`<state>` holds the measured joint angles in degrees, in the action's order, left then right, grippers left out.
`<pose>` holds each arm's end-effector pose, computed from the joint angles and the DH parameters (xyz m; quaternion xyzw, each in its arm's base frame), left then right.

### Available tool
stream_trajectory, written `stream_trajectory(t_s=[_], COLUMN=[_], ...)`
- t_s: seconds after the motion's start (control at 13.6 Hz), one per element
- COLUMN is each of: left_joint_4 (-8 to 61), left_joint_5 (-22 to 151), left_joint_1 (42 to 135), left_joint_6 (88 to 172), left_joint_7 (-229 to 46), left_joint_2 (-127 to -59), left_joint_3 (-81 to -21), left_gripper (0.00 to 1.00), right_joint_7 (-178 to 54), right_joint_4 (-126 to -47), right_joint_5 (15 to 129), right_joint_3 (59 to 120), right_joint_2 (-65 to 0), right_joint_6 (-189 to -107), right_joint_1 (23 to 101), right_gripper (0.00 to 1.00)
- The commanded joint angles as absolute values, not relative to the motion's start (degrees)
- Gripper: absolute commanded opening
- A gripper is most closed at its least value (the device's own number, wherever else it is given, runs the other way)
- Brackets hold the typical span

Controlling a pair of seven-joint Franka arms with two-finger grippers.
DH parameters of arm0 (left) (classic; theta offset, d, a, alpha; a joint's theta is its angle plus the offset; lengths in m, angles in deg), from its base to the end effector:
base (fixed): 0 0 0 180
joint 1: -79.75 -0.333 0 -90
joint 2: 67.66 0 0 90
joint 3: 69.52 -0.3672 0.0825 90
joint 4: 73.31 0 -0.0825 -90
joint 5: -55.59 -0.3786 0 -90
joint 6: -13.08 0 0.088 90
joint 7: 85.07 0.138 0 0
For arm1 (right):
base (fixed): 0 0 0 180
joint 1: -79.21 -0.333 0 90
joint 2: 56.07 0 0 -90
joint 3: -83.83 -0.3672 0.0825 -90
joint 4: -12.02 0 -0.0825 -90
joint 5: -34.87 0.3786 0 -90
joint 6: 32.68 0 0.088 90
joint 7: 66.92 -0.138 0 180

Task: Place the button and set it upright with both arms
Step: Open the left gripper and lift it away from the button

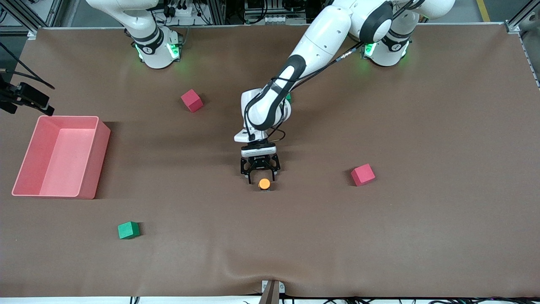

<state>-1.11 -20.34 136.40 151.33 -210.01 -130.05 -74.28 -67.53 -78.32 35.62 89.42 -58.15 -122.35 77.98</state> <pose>0.5007 -0.6280 0.1087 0.8877 0.0812 0.4531 0.0069 0.5350 -0.0401 0.6610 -0.9990 0.0432 -0.0125 0.0079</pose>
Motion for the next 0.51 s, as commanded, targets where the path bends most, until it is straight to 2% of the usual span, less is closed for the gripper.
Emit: stream_trajectory(t_s=[0.0,0.44], left_joint_4=[-2.47,3.07], left_joint_5=[-17.74,-2.02], left_joint_1=[136.00,135.65], left_joint_6=[152.91,150.90], left_joint_7=[-214.18,-211.99], left_joint_2=[-129.45,-122.43], left_joint_3=[-72.17,-67.16], left_gripper=[1.00,1.00], right_joint_7=[-67.71,-67.71], right_joint_4=[-78.24,-78.24], right_joint_5=[35.75,35.75], right_joint_3=[89.01,89.01], right_joint_2=[-58.79,-58.79], right_joint_6=[-121.71,-121.71], right_joint_1=[78.77,78.77], right_gripper=[1.00,1.00])
